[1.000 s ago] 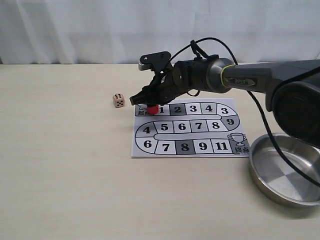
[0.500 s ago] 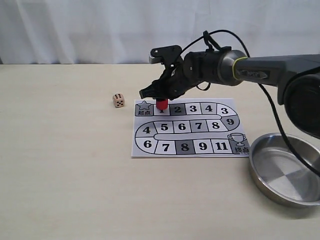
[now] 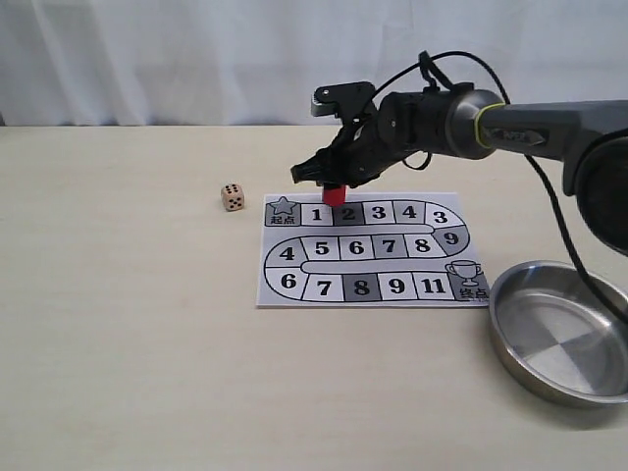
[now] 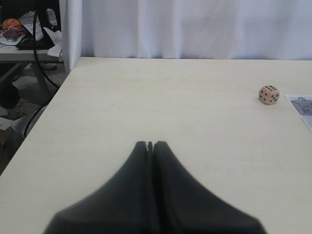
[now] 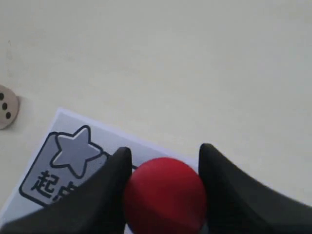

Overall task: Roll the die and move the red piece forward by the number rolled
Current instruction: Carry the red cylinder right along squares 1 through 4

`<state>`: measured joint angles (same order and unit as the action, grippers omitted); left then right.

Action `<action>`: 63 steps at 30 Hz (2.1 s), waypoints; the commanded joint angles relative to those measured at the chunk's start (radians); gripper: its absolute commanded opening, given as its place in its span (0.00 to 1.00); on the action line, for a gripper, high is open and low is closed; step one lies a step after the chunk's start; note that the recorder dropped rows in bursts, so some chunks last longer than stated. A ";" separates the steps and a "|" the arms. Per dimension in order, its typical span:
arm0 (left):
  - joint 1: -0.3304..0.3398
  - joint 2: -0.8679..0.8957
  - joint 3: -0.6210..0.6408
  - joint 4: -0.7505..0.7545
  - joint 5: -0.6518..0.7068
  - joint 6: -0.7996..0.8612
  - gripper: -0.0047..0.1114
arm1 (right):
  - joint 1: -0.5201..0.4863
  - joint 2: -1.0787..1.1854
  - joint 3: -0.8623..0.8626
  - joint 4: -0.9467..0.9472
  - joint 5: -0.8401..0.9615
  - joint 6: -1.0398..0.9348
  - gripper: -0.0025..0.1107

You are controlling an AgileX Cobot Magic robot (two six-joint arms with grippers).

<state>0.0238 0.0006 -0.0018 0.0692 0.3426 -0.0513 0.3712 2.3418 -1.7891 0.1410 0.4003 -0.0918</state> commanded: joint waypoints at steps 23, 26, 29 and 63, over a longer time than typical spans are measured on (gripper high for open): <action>0.000 -0.001 0.002 -0.001 -0.012 -0.006 0.04 | -0.078 -0.019 -0.001 -0.025 0.112 -0.002 0.06; 0.000 -0.001 0.002 -0.001 -0.012 -0.006 0.04 | -0.106 -0.031 -0.001 -0.025 0.139 -0.002 0.06; 0.000 -0.001 0.002 -0.001 -0.012 -0.006 0.04 | -0.126 -0.033 -0.001 -0.023 0.170 -0.002 0.06; 0.000 -0.001 0.002 -0.002 -0.012 -0.006 0.04 | -0.195 -0.029 0.084 0.077 0.145 -0.097 0.06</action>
<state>0.0238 0.0006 -0.0018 0.0692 0.3426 -0.0513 0.1786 2.3069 -1.7087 0.2326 0.5238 -0.1825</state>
